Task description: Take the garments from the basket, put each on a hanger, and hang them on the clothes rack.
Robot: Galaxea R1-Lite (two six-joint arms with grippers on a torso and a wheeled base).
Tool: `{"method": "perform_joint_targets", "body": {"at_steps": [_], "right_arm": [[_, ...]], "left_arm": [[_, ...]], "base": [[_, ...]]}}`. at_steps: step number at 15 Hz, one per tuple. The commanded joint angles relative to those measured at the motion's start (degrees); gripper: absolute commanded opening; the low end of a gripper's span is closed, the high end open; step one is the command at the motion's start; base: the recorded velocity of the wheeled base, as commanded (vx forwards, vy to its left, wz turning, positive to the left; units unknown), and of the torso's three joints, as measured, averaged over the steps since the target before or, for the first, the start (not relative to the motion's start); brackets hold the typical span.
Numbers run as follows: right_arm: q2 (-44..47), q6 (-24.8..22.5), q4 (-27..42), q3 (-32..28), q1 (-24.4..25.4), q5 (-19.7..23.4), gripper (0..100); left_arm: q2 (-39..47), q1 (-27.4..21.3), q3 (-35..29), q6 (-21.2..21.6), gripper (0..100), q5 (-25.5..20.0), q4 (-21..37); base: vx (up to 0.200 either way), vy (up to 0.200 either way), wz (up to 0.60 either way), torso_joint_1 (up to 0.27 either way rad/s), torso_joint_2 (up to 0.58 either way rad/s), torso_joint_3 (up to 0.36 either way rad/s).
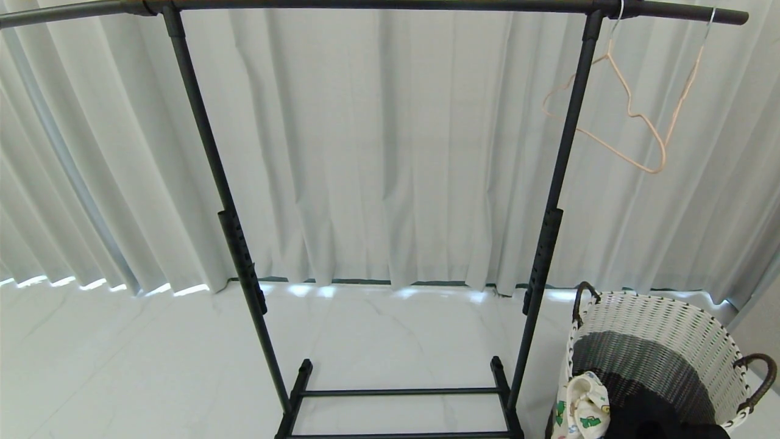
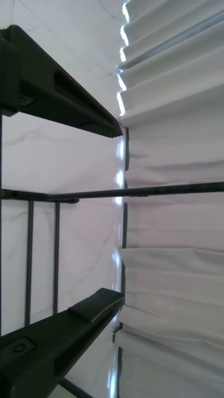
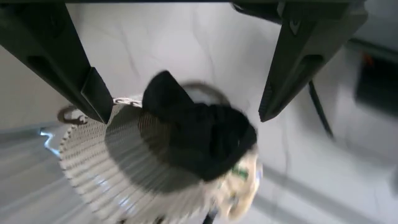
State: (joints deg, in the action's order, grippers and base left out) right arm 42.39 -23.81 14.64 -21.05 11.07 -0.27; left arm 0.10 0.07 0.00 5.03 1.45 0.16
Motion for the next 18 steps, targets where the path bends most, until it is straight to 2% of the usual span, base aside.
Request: {"method": "perform_joint_targets", "body": {"at_steps": [1,4,6,9,16,18], "right_arm": [[33.2,-12.4,-3.7,-7.3,1.9,-1.8,100],[41.3,-13.5,-6.1,-7.2,1.9,-3.3,100],[44.3,-13.5,-6.6,-6.4,1.9,-5.8,100],[48.2,-13.4,-8.9,-5.9,1.8,-6.6,100],[56.9,-13.5,-20.4,-5.9,-0.6,-10.8,100],[60.1,-13.5,-26.5,-5.9,-0.6,-11.2,100]], "left_arm": [[0.0,0.0,0.0,0.0,100,0.0,0.0],[0.0,0.0,0.0,0.0,100,0.0,0.0],[0.0,0.0,0.0,0.0,100,0.0,0.0],[0.0,0.0,0.0,0.0,100,0.0,0.0],[0.0,0.0,0.0,0.1,100,0.0,0.0],[0.0,0.0,0.0,0.1,100,0.0,0.0]], "base": [[0.0,0.0,0.0,0.0,0.0,0.0],[0.0,0.0,0.0,0.0,0.0,0.0],[0.0,0.0,0.0,0.0,0.0,0.0],[0.0,0.0,0.0,0.0,0.0,0.0],[0.0,0.0,0.0,0.0,0.0,0.0],[0.0,0.0,0.0,0.0,0.0,0.0]]}}
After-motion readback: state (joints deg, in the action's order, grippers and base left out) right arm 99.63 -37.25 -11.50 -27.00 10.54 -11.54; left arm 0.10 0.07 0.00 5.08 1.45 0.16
